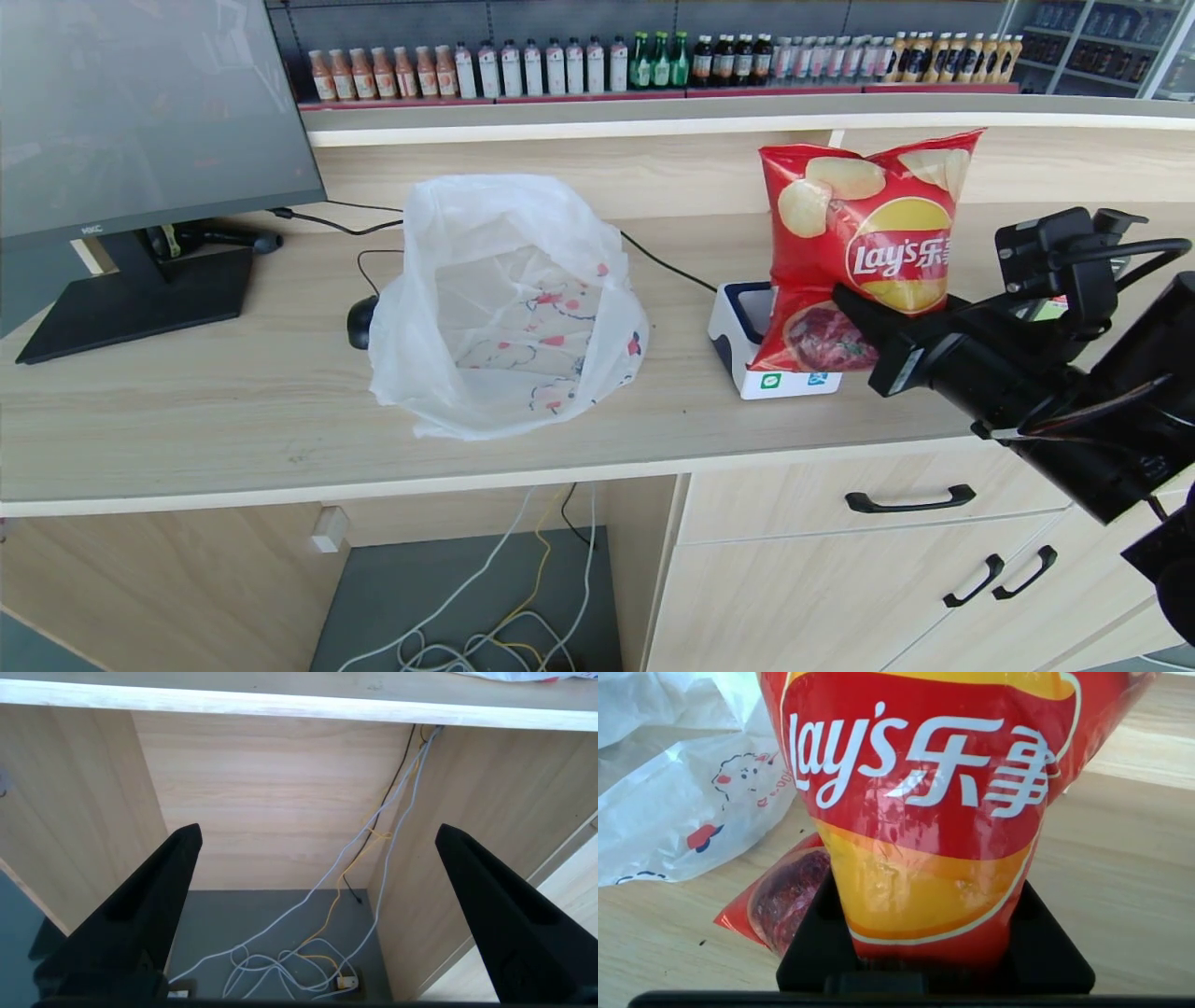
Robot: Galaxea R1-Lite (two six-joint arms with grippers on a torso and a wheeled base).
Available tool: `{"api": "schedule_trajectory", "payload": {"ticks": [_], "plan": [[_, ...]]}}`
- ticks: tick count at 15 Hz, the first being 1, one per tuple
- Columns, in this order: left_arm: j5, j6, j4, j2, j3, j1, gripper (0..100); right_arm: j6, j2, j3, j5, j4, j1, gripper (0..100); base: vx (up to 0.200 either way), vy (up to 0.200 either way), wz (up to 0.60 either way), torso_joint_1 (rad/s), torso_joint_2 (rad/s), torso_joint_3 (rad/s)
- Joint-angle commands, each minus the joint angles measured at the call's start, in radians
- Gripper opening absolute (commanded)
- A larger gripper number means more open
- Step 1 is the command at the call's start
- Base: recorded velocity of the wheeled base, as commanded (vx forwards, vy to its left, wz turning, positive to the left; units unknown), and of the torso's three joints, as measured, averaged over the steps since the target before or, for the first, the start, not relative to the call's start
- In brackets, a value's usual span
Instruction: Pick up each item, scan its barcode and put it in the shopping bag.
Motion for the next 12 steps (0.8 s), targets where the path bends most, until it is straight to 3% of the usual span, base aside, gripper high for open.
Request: {"api": "schedule_trajectory", "payload": {"ticks": [1,12], "plan": [[0.000,-0.002,0.000,0.000,0.000,0.000,100,-0.001,0.005,0.001,0.000,0.003,-0.002,0,0.000,0.000,0.00,0.000,0.00,0.000],[0.002,0.000,0.000,0.000,0.000,0.000,100,0.002,0.000,-0.002,0.000,0.000,-0.002,0,0.000,0.000,0.00,0.000,0.00,0.000]]}}
